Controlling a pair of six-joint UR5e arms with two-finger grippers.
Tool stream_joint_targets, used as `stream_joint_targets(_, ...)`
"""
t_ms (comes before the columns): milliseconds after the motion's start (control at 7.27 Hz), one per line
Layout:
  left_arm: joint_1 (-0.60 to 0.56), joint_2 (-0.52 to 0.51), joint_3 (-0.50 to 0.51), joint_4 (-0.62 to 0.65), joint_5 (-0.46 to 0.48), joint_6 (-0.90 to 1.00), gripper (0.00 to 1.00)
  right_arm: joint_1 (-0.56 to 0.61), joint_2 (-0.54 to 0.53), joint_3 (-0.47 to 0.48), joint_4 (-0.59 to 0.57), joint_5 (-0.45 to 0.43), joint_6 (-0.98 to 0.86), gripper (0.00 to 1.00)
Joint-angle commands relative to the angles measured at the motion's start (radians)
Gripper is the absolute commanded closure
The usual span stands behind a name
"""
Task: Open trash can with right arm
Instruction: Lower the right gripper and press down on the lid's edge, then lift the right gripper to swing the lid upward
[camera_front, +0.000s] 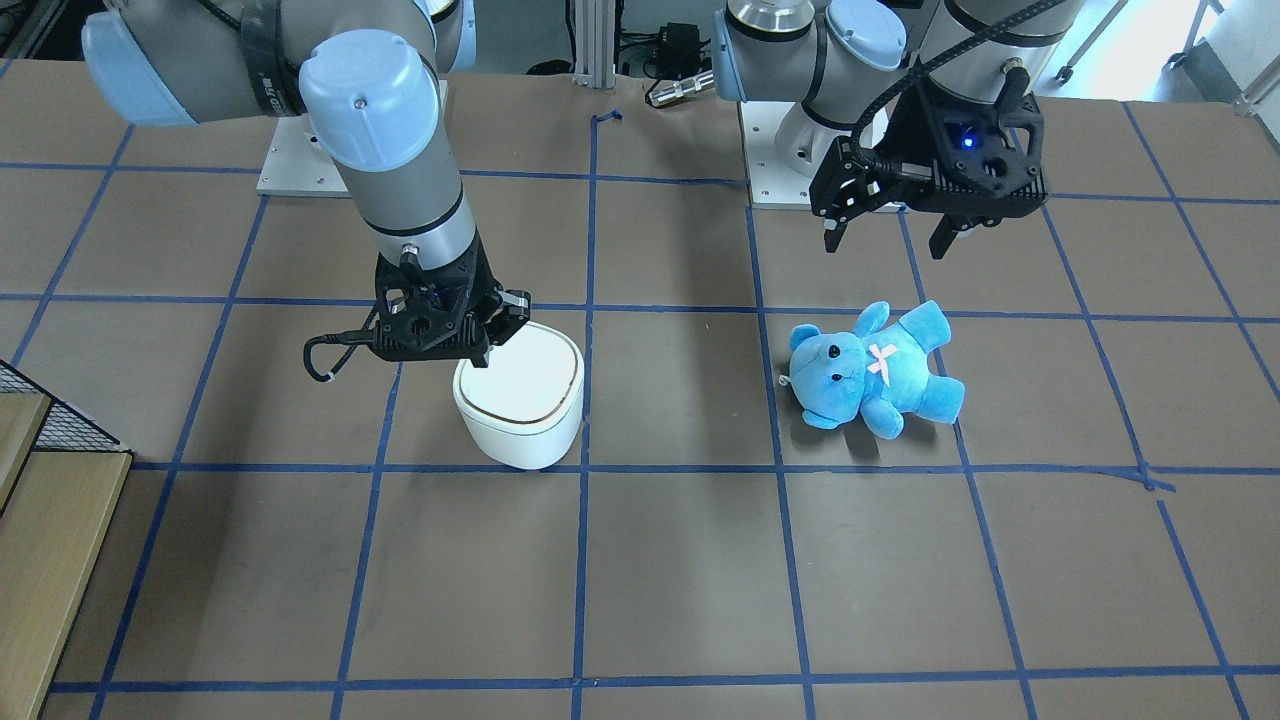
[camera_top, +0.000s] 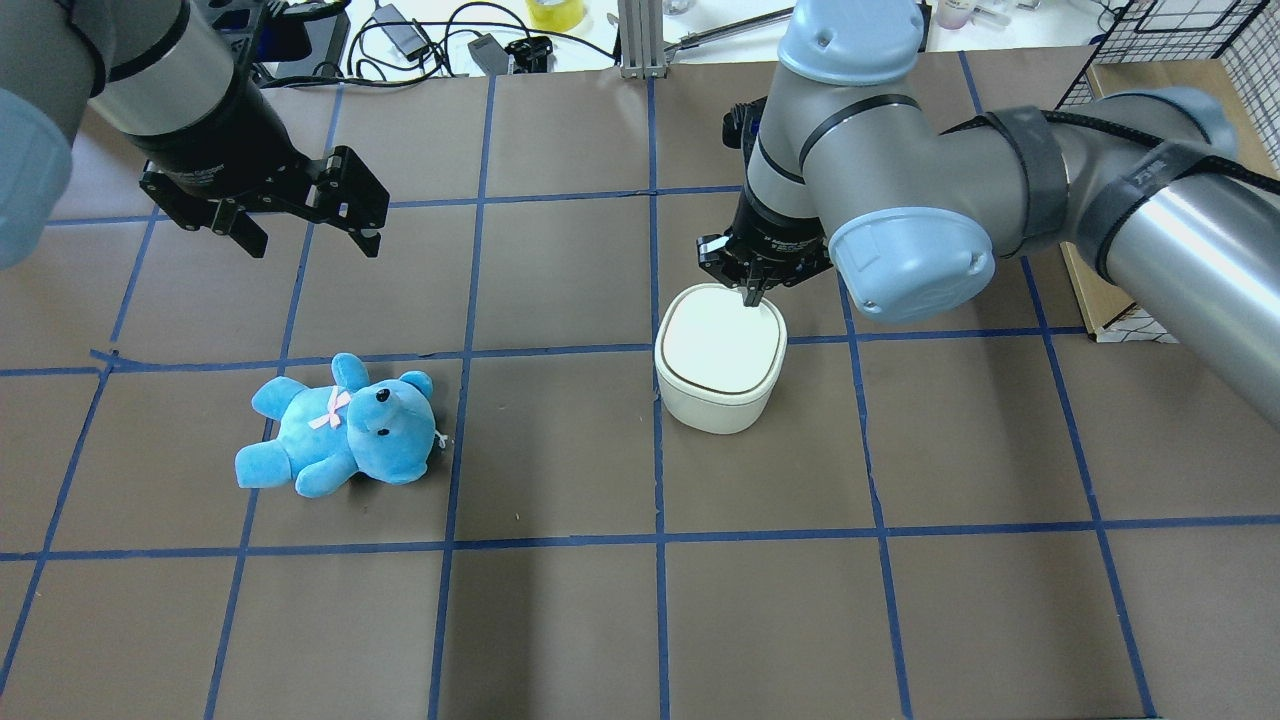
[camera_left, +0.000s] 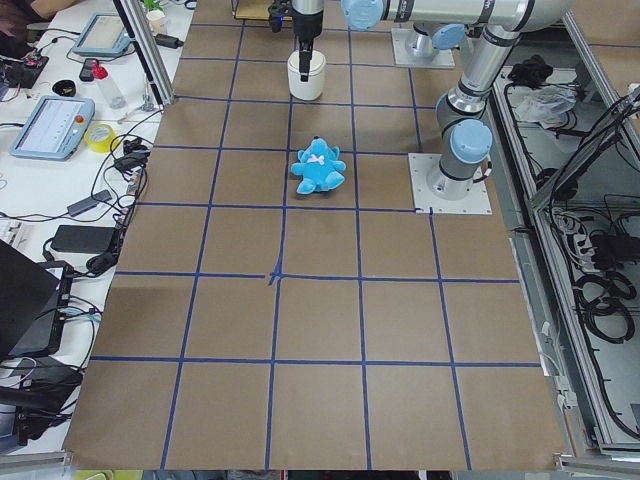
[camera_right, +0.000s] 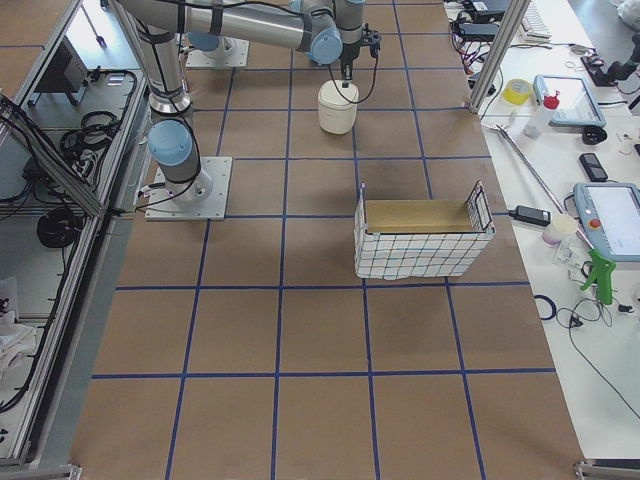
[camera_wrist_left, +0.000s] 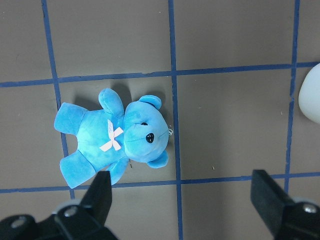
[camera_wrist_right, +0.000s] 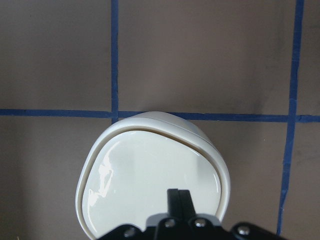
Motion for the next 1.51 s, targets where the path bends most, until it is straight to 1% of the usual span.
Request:
stream_joint_targets(0,0.0,0.0,0.0,0.0,0.0,0.0,0.0,0.0,0.019,0.015,-0.005,0.023,-0.003,1.0)
stream_joint_targets(275,0.0,0.0,0.0,0.0,0.001,0.0,0.0,-0.001,0.017,0.085,-0.007,0.02,-0.005,1.0)
stream_joint_targets(550,0.0,0.0,0.0,0.0,0.001,0.0,0.0,-0.002,0.014,0.084,-0.01,0.017,-0.006,1.0)
stream_joint_targets(688,0.0,0.0,0.0,0.0,0.0,0.0,0.0,-0.002,0.01,0.061,-0.002,0.003,-0.008,1.0)
stream_joint_targets(825,0.0,0.0,0.0,0.0,0.001,0.0,0.0,-0.003,0.008,0.02,0.036,-0.023,-0.002,1.0)
stream_joint_targets(1375,0.0,0.0,0.0,0.0,0.001,0.0,0.0,-0.011,0.003,-0.219,0.362,-0.034,-0.003,1.0)
